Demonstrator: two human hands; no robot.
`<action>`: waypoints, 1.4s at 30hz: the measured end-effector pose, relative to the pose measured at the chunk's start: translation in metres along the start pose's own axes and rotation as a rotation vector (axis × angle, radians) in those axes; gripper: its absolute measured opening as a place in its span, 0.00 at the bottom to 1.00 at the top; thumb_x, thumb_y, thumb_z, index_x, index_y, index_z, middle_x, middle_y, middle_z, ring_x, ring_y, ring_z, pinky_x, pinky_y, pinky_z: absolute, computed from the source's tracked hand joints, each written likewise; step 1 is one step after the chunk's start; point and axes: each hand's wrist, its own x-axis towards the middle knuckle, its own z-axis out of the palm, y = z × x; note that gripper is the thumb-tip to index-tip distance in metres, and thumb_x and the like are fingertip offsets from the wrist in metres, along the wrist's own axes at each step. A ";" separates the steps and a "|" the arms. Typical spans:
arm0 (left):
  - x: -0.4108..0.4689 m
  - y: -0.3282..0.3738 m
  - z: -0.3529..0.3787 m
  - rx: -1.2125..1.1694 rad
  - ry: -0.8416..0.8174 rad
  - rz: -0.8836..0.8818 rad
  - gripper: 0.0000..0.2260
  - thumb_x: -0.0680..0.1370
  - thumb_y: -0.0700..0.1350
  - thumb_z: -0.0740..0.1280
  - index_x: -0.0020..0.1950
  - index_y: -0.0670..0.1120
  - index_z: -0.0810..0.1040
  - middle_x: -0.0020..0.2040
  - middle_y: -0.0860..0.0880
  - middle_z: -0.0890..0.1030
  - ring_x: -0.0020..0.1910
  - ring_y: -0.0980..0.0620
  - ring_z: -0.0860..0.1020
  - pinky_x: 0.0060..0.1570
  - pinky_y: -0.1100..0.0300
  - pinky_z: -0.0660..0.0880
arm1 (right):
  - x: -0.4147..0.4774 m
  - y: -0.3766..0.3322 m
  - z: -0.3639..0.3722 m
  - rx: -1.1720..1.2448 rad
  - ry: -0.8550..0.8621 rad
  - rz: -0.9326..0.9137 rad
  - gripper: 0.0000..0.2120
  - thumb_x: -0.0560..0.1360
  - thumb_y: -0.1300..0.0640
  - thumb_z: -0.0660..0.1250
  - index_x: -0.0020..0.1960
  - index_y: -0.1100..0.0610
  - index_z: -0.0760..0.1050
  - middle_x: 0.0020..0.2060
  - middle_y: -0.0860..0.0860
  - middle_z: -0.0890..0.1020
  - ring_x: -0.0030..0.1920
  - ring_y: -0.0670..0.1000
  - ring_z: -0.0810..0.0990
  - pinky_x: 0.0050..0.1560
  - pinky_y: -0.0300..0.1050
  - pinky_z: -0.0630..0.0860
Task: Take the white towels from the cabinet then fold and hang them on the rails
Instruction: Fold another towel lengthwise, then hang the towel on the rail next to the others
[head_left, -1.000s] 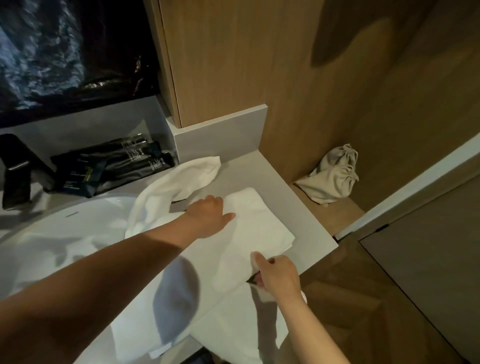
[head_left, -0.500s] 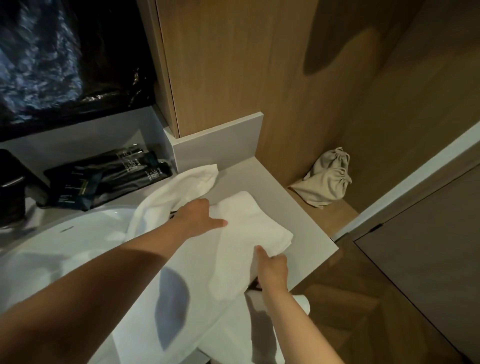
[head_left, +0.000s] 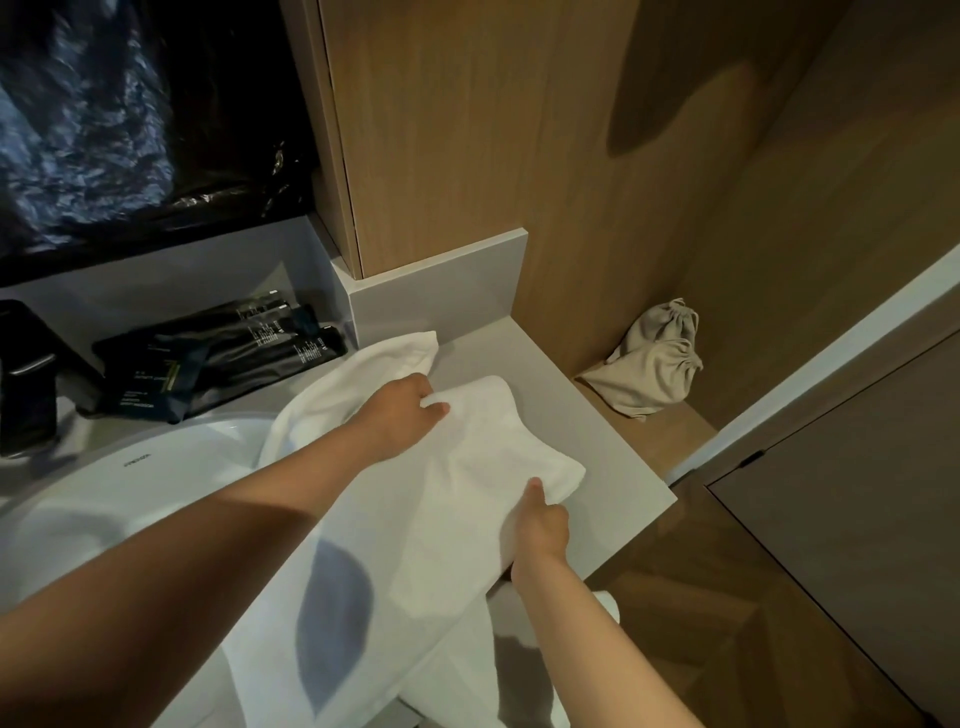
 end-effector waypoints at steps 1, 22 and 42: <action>-0.001 0.001 -0.004 -0.059 0.034 0.020 0.09 0.79 0.52 0.64 0.50 0.46 0.71 0.47 0.49 0.74 0.45 0.48 0.72 0.42 0.58 0.65 | -0.001 0.000 -0.001 0.003 0.008 -0.026 0.21 0.83 0.48 0.55 0.67 0.63 0.69 0.57 0.57 0.77 0.58 0.59 0.75 0.57 0.50 0.70; -0.134 0.120 -0.139 -0.255 0.272 0.490 0.10 0.80 0.44 0.64 0.53 0.58 0.80 0.55 0.64 0.79 0.55 0.64 0.75 0.51 0.72 0.68 | -0.112 -0.135 -0.103 -0.021 -0.318 -0.803 0.13 0.82 0.47 0.56 0.55 0.49 0.78 0.45 0.42 0.85 0.49 0.44 0.83 0.50 0.41 0.77; -0.216 0.330 -0.161 -0.444 0.493 0.877 0.20 0.76 0.38 0.69 0.63 0.56 0.75 0.59 0.66 0.78 0.59 0.63 0.76 0.50 0.71 0.75 | -0.183 -0.357 -0.273 -0.021 -0.276 -1.644 0.05 0.79 0.49 0.63 0.51 0.45 0.77 0.45 0.34 0.82 0.48 0.38 0.81 0.45 0.35 0.77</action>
